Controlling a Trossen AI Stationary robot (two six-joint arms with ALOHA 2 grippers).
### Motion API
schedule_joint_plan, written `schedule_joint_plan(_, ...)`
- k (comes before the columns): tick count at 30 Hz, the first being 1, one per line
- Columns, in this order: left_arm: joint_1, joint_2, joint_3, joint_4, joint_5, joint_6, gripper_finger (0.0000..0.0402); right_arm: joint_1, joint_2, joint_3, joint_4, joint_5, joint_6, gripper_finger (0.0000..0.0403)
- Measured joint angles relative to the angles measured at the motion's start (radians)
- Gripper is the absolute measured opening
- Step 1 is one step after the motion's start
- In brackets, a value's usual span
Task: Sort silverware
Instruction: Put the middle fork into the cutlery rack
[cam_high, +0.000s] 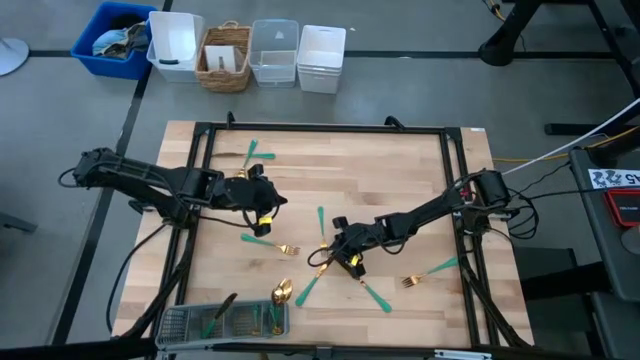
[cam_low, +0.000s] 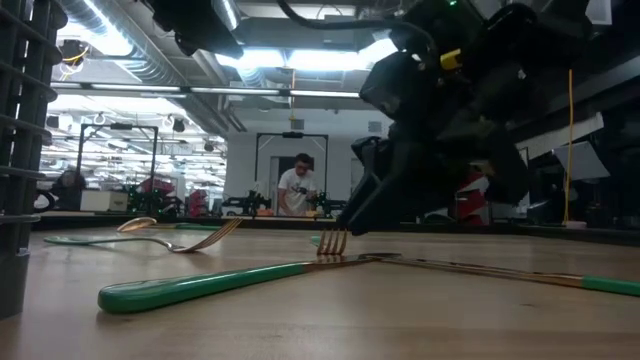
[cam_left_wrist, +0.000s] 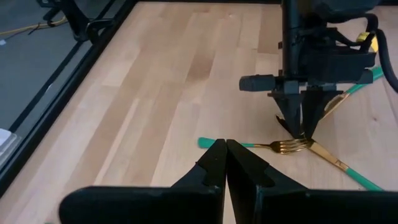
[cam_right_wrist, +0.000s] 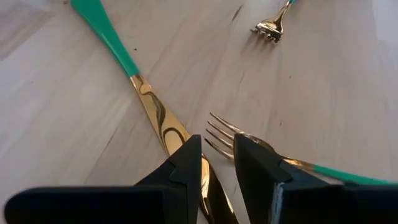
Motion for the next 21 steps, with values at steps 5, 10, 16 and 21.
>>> schedule_joint_plan(5,0.000,0.000,0.000,-0.001,0.000,0.000,0.0005,0.000,0.025,0.000,0.030,0.000,0.000,0.0097)
schedule_joint_plan(10,0.000,0.000,0.000,-0.007,0.005,0.000,0.0005,0.000,0.030,0.000,0.057,0.000,0.000,0.0097)
schedule_joint_plan(16,0.000,0.000,0.000,-0.008,0.007,0.000,0.0005,0.000,0.032,0.000,0.062,0.057,0.000,0.0097)
schedule_joint_plan(21,0.000,0.000,0.000,-0.009,0.007,0.000,0.0005,0.000,0.037,0.000,0.061,0.058,0.000,0.0097)
